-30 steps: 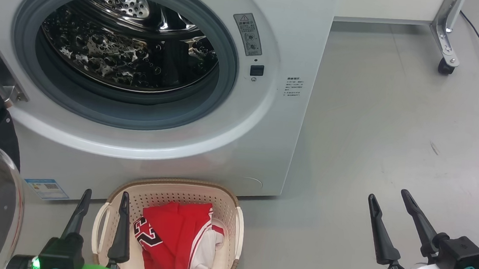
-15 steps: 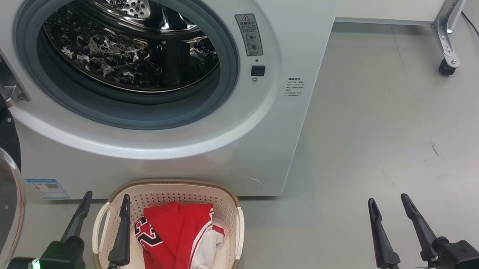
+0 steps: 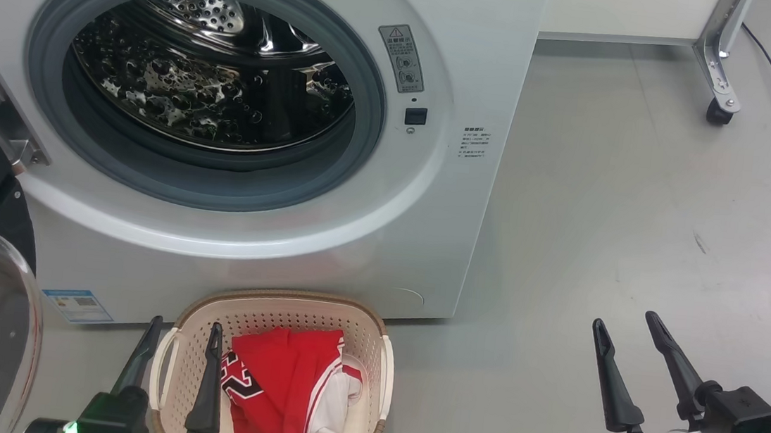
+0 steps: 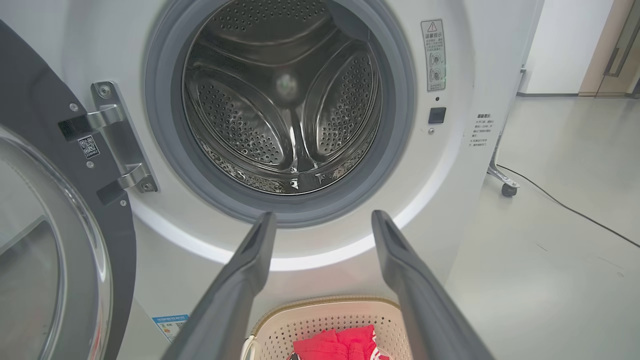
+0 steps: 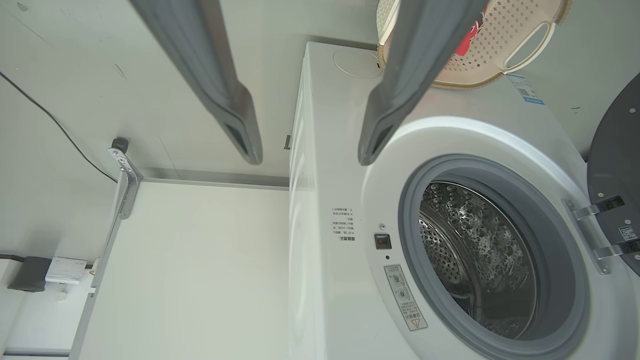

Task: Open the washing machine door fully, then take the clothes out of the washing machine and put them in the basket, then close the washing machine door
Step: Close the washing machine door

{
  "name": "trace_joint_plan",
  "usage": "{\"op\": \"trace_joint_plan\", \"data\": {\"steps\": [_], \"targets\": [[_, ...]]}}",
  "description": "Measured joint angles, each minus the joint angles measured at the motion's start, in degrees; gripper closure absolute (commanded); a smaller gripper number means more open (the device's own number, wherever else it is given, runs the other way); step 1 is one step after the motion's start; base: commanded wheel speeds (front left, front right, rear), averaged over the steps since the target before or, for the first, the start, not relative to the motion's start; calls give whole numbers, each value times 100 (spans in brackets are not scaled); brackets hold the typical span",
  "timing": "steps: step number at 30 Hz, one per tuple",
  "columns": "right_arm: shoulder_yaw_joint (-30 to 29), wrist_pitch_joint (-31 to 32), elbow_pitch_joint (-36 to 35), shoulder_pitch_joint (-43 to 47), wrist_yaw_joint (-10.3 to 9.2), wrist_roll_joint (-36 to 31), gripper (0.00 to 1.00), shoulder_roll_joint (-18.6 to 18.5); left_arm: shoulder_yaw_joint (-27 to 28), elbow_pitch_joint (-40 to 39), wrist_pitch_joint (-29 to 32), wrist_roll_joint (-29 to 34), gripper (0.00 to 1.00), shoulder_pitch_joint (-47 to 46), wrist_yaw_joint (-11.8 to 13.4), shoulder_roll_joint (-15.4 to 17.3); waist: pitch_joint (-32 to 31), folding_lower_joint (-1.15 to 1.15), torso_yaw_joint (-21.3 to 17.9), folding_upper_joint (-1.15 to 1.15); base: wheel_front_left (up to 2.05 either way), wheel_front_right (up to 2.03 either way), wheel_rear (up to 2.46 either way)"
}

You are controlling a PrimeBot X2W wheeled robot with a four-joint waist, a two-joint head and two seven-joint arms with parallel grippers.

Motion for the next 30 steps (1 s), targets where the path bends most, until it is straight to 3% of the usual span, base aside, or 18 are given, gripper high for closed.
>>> {"op": "trace_joint_plan", "data": {"steps": [15,30], "targets": [[-24,0,-12,-1,2,-16,0,24,-45,-116,42,-25,0,4,0,8,35,0,26,0,-40,40,0],[-105,0,-82,-12,14,-49,0,25,-144,-250,62,-22,0,-14,1,13,179,0,60,0,-103,103,0]]}}
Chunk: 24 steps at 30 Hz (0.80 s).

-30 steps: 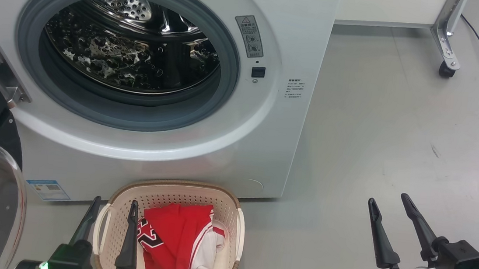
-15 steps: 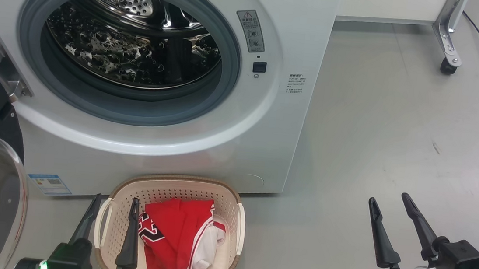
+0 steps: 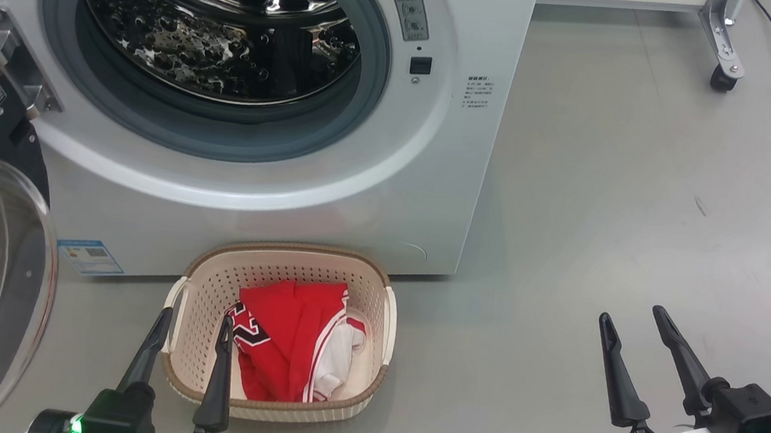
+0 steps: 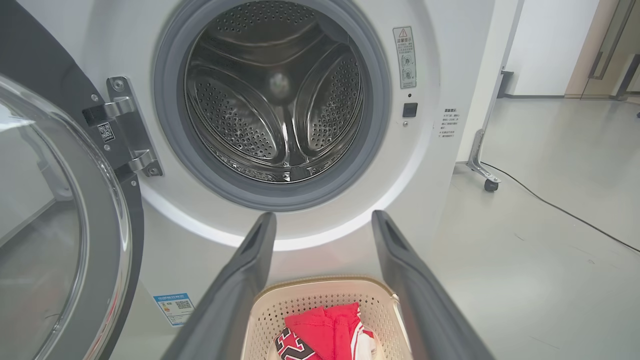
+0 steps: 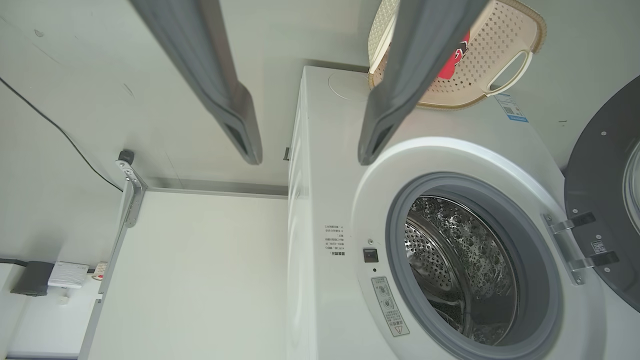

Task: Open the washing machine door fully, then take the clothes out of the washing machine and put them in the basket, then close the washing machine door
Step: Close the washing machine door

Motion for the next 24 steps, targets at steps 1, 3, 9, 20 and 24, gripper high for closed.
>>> {"op": "trace_joint_plan", "data": {"steps": [1,3,9,20,24], "targets": [[0,0,0,0,0,0,0,0,0,0,0,0,0,0,0,0,0,0,0,0,-113,113,0],[0,0,0,0,1,0,0,-2,-13,-34,0,-1,0,0,-1,2,19,0,3,0,-107,107,0],[-4,0,0,-1,2,0,0,-3,-42,-48,0,-2,0,-1,-1,2,61,0,0,0,-90,90,0],[-60,0,0,-29,3,0,0,-5,47,-75,-1,71,0,-8,-1,2,110,0,-17,0,-54,54,0],[-70,0,1,-37,11,0,0,-7,49,-69,-1,83,0,-9,-1,2,98,0,-15,0,-23,23,0]]}}
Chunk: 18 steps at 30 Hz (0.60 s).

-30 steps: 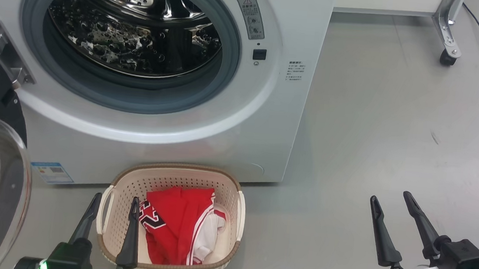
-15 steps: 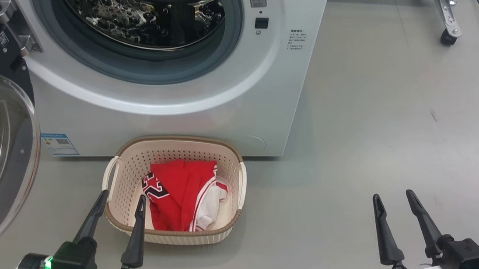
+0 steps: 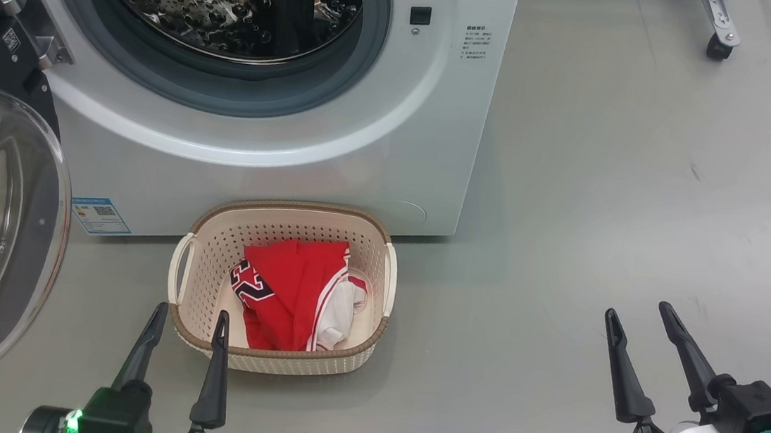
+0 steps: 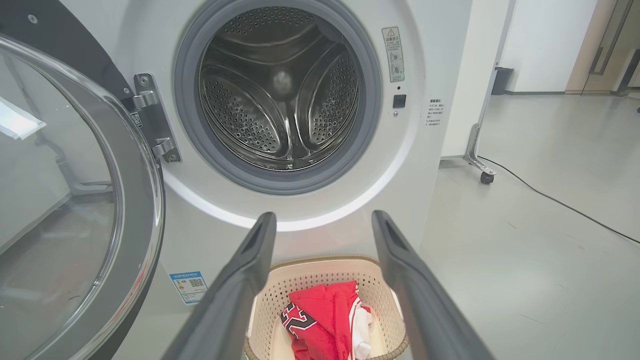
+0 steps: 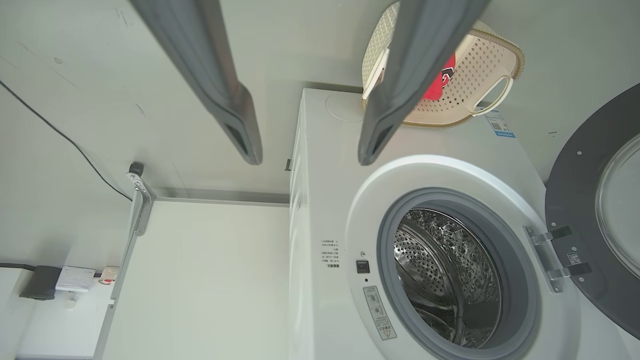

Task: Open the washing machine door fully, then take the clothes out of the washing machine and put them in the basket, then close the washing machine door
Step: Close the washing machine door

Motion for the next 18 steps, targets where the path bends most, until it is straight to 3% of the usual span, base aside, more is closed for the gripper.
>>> {"op": "trace_joint_plan", "data": {"steps": [18], "targets": [[-115,0,1,6,33,-8,0,2,-89,16,-8,57,0,-16,1,0,-47,0,152,0,-1,1,0]]}}
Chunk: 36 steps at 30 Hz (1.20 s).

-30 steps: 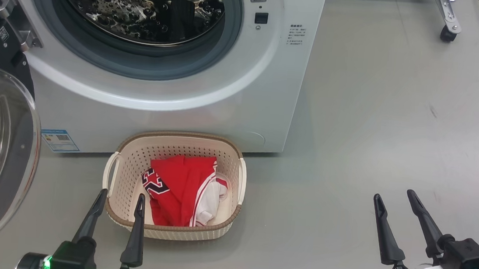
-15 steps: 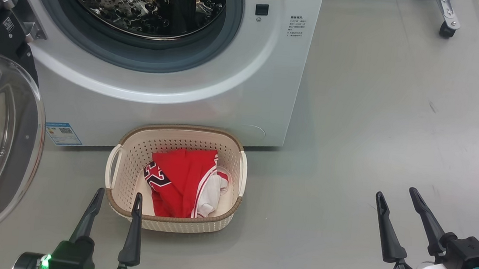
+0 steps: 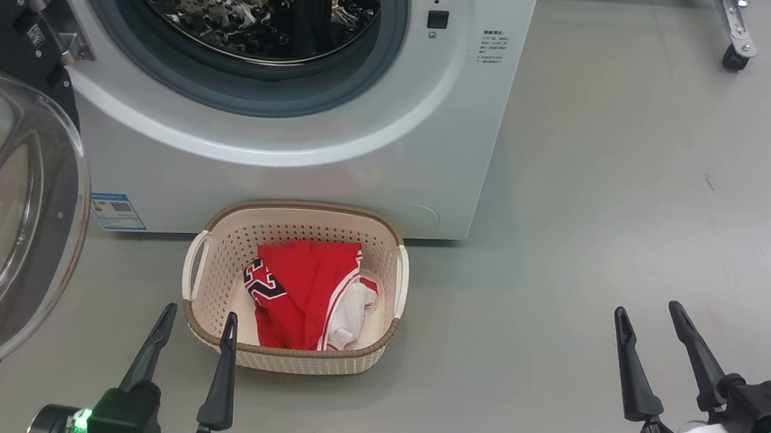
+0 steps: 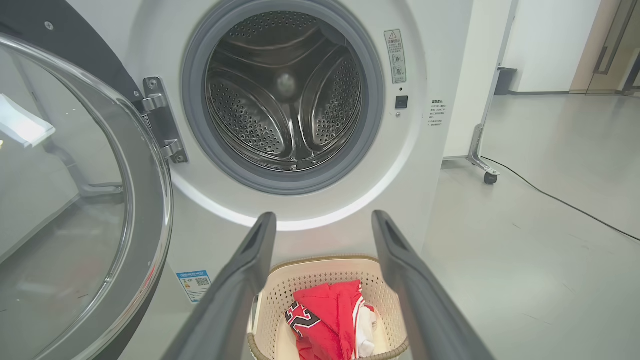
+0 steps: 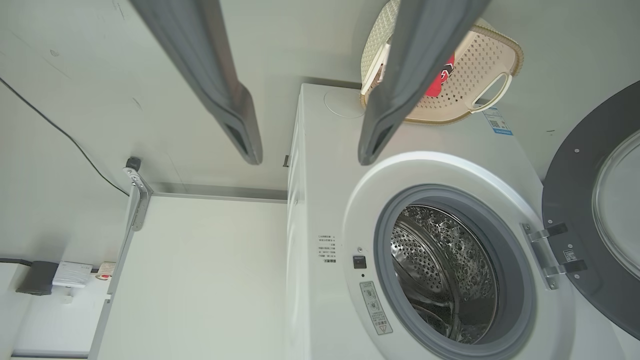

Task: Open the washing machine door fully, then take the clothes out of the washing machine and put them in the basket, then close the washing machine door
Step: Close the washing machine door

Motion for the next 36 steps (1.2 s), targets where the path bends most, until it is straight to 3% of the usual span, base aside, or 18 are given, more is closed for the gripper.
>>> {"op": "trace_joint_plan", "data": {"steps": [16,36], "targets": [[-94,0,-64,48,0,-13,0,-4,-66,38,-15,-9,0,-83,0,0,-59,0,602,0,0,0,0],[-91,0,-141,187,1,-75,0,2,-53,44,-25,-105,0,-69,0,0,-153,0,1806,0,0,0,0]]}}
